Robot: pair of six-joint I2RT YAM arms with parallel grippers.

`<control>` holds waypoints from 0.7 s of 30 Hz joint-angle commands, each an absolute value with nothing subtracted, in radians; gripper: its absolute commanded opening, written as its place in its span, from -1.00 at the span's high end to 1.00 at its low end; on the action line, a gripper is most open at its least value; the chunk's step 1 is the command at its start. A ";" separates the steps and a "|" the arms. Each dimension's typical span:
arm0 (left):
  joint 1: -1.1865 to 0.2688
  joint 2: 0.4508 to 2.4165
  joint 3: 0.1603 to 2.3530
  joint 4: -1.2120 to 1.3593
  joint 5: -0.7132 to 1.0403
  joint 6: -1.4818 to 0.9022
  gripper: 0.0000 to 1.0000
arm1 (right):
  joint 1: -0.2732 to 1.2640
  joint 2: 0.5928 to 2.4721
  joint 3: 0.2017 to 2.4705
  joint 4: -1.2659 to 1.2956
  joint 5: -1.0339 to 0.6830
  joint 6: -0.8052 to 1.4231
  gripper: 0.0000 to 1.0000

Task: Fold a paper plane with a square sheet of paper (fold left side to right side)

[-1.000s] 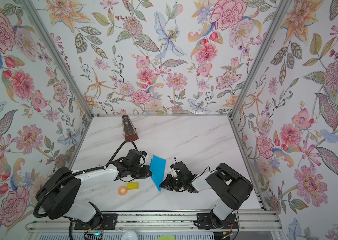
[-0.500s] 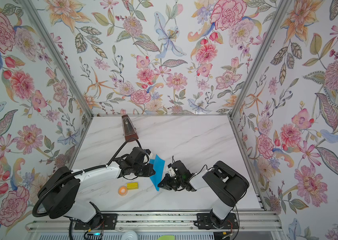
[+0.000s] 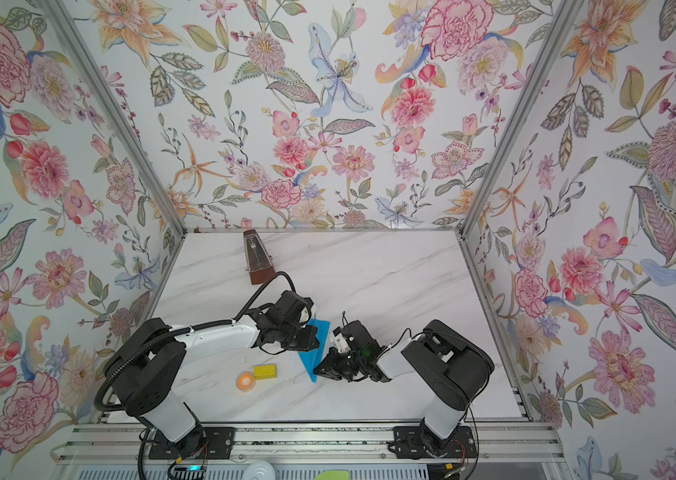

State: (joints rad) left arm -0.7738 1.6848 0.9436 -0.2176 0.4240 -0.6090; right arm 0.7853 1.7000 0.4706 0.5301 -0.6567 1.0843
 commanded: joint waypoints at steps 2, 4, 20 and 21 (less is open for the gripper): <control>-0.780 1.720 0.977 -0.219 0.378 -0.584 1.00 | 0.799 1.742 0.454 0.442 -0.640 1.070 1.00; -0.781 1.732 0.980 -0.219 0.369 -0.581 1.00 | 0.798 1.743 0.454 0.442 -0.640 1.070 1.00; -0.780 1.794 0.992 -0.190 0.373 -0.563 1.00 | 0.801 1.747 0.449 0.439 -0.646 1.067 1.00; -0.779 1.798 0.992 -0.188 0.374 -0.562 1.00 | 0.800 1.747 0.449 0.436 -0.645 1.068 1.00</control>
State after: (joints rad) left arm -0.7738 1.7725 0.9676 -0.2043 0.4065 -0.5873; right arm 0.7853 1.7077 0.4706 0.5411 -0.6655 1.0843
